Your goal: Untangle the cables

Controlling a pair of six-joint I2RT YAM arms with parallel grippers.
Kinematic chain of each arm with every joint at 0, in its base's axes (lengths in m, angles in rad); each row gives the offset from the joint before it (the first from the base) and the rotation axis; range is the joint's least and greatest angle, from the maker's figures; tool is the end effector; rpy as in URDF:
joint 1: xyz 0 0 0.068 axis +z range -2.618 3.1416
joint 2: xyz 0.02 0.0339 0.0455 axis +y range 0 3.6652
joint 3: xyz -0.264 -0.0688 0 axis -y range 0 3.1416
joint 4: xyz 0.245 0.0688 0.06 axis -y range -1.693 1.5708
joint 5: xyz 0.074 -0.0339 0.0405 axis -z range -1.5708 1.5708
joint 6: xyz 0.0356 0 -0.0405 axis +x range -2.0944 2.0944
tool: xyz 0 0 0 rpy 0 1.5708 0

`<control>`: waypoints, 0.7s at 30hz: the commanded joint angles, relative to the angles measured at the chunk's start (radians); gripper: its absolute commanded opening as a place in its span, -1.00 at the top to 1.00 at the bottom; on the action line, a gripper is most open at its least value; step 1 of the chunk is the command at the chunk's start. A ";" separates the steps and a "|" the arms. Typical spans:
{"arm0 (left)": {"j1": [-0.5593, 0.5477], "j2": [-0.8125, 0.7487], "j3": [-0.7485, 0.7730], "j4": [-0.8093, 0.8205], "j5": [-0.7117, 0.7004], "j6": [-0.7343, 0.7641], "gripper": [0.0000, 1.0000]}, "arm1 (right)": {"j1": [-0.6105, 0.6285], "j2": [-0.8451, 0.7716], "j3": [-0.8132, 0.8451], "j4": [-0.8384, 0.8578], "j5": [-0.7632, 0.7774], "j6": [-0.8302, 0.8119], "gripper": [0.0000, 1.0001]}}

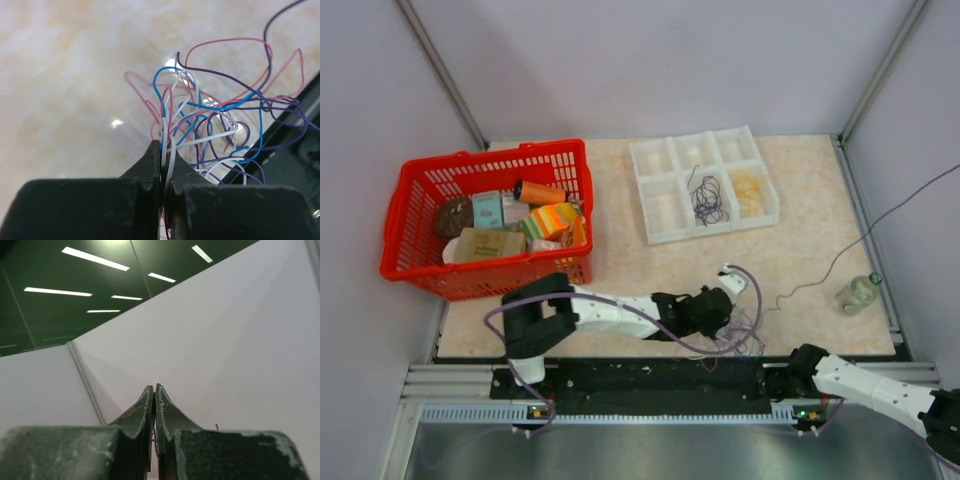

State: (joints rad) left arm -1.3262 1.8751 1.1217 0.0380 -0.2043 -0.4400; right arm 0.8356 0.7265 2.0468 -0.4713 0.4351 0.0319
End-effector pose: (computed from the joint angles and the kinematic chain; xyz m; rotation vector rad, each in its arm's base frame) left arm 0.1041 -0.3873 0.1701 0.9135 2.1825 -0.6787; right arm -0.0590 -0.0876 0.6209 0.1070 0.8315 0.6605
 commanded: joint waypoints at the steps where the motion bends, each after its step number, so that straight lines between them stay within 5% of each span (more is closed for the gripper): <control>1: -0.002 -0.350 -0.167 -0.269 -0.340 -0.092 1.00 | 0.007 0.066 -0.040 0.101 0.169 -0.203 1.00; 9: -0.010 -1.012 -0.272 -0.965 -0.605 -0.414 1.00 | -0.045 0.318 -0.349 0.917 0.551 -0.959 1.00; 10: -0.011 -1.072 -0.260 -1.045 -0.628 -0.448 1.00 | -0.134 0.359 -0.335 0.858 0.573 -0.881 1.00; 12: -0.013 -1.178 -0.246 -1.101 -0.627 -0.447 1.00 | -0.339 0.424 -0.252 0.272 0.468 -0.330 1.00; 14: -0.013 -1.261 -0.256 -1.025 -0.594 -0.352 1.00 | -0.488 0.429 -0.287 -0.020 0.297 0.024 1.00; 21: -0.013 -1.346 -0.352 -0.745 -0.526 -0.207 1.00 | -0.495 0.183 -0.952 -0.130 -0.060 0.451 1.00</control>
State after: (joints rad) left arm -1.3327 0.5224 0.8204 -0.8536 -0.7620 -0.7288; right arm 0.3511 1.0897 1.3167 -0.4385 0.5926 0.1375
